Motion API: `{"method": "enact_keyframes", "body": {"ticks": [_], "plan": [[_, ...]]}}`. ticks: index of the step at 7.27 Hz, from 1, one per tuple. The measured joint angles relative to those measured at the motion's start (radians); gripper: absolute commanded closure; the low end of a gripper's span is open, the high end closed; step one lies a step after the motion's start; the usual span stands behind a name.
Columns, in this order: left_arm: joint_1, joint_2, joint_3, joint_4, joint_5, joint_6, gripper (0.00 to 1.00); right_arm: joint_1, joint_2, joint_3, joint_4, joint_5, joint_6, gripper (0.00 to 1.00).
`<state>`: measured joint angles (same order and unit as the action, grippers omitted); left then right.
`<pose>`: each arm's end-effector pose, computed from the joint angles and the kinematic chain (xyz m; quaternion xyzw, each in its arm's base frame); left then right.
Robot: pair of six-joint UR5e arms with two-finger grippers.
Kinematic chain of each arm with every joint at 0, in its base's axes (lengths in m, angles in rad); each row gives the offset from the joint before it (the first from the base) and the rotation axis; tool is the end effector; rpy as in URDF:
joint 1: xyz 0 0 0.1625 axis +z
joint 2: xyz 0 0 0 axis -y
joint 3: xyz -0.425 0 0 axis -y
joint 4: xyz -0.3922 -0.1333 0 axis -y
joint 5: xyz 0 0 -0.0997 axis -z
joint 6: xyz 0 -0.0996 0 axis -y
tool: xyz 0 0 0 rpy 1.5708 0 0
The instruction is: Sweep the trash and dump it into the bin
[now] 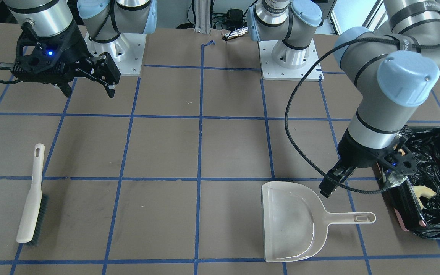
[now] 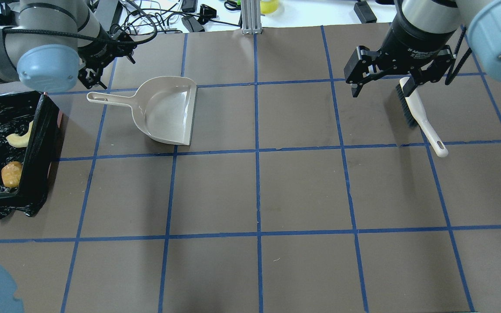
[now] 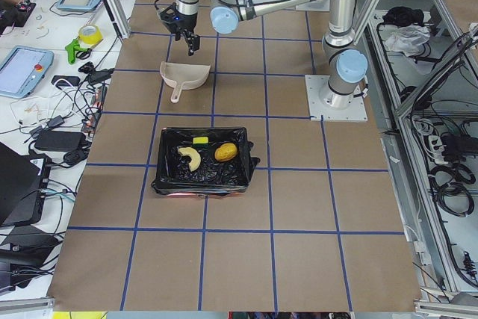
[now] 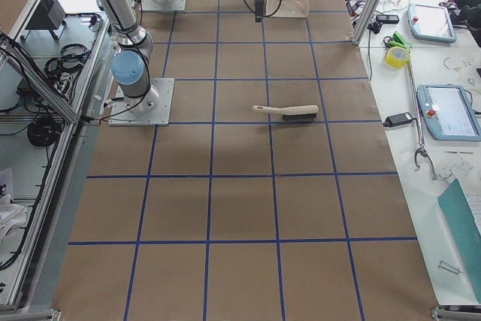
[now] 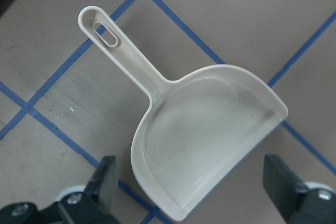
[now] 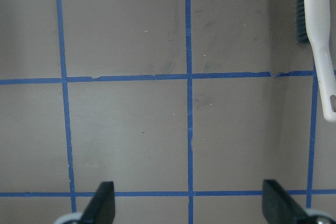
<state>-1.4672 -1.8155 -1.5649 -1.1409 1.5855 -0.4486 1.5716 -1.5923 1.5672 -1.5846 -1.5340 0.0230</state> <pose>-0.0690 -0.6112 0.4032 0.2720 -0.9575 0.0952 0.0092 0.1374 -0.4863 0.5017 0.0107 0.9996 -0.0192 0.0186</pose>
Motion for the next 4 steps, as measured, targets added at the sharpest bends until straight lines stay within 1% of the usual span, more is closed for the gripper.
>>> {"method": "enact_keyframes", "body": {"ticks": [1,2,4], "plan": [[-0.005,0.037,-0.003,-0.041,-0.003,0.141,0.0,0.0,0.0,0.0,0.0,0.0,0.0,0.0],[-0.009,0.067,-0.009,-0.083,-0.004,0.213,0.0,0.001,0.0,0.0,0.001,0.0,0.0,0.0],[-0.015,0.132,-0.02,-0.191,-0.004,0.29,0.0,0.001,0.0,0.0,0.001,0.0,0.0,0.0]]}}
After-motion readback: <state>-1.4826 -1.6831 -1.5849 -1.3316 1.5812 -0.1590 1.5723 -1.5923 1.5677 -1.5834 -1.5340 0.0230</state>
